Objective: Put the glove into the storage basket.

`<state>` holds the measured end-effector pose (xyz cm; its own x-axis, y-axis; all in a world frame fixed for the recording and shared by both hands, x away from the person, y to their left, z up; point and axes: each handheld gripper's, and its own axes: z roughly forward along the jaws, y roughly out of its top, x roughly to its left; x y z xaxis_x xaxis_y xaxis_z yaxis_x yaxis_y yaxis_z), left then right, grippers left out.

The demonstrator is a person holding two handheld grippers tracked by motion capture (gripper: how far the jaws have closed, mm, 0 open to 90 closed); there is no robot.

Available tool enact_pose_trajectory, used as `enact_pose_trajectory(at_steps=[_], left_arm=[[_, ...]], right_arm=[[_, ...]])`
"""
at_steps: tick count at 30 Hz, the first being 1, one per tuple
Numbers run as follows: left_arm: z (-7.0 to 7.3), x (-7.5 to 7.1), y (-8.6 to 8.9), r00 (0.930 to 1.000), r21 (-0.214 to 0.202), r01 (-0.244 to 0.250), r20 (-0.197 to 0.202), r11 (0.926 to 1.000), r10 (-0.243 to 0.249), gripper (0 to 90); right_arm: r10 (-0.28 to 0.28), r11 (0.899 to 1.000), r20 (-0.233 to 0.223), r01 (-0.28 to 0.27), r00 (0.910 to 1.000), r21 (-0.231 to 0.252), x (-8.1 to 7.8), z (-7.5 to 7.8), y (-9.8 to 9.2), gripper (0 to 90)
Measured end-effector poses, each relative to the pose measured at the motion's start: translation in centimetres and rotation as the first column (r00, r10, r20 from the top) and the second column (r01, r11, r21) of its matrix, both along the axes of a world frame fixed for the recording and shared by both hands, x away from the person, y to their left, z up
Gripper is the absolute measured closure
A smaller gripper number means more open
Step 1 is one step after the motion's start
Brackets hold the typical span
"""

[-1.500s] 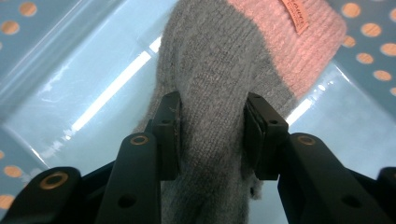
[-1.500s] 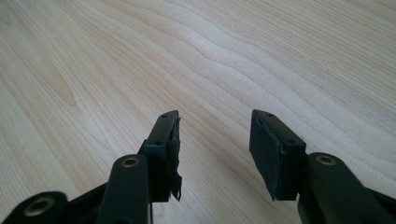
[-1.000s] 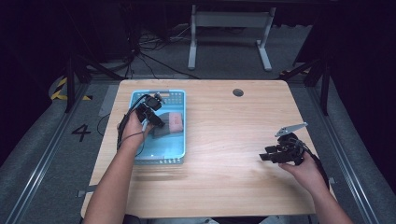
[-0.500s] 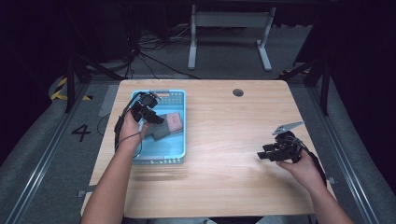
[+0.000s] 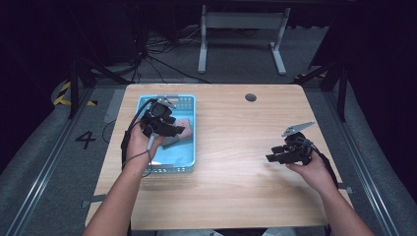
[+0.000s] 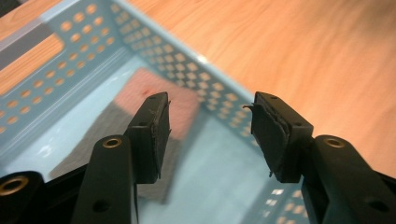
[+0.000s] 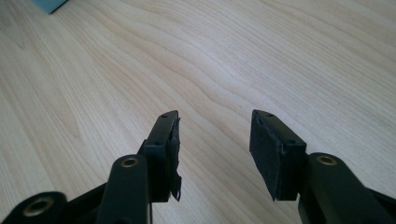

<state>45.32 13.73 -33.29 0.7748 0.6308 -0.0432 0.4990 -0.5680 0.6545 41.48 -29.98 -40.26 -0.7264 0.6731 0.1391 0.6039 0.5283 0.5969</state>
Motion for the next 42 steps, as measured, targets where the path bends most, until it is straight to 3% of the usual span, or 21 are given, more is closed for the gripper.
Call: enact_pose_trajectory(at_steps=[7,14,17,21,32,42], left_arm=[[1.3,-3.0,-2.2,0.9969,-0.004,0.077,0.018,0.9970,-0.077,45.5],[1.2,-5.1,-3.7,0.9907,-0.021,0.135,0.023,0.9907,-0.134,44.2],[1.1,-5.9,-4.1,0.9863,-0.051,0.164,0.018,0.9850,-0.164,42.6],[0.8,-7.4,-4.9,0.9785,-0.094,0.205,0.041,0.9742,-0.202,40.7],[-3.5,-9.0,-7.7,0.9665,-0.106,0.248,-0.042,0.9630,-0.253,40.1],[-6.9,-10.8,-8.3,0.9714,-0.149,0.232,-0.013,0.9611,-0.237,36.3]], right_arm=[[0.007,1.000,0.013,-0.007,0.9999,0.000,0.4,0.0,-0.1,51.6],[0.010,1.000,0.018,-0.010,0.9998,-0.001,0.2,0.0,-0.2,50.1],[0.010,1.000,0.019,-0.010,0.9998,0.001,0.2,-0.1,-0.3,49.6],[0.017,1.000,0.020,-0.017,0.9997,0.004,-0.1,-0.1,-0.4,48.7],[0.020,1.000,0.016,-0.020,0.9997,0.003,-0.1,-0.4,-0.5,48.3],[0.022,1.000,0.011,-0.022,0.9997,-0.003,-0.2,-0.8,-0.6,48.1]])
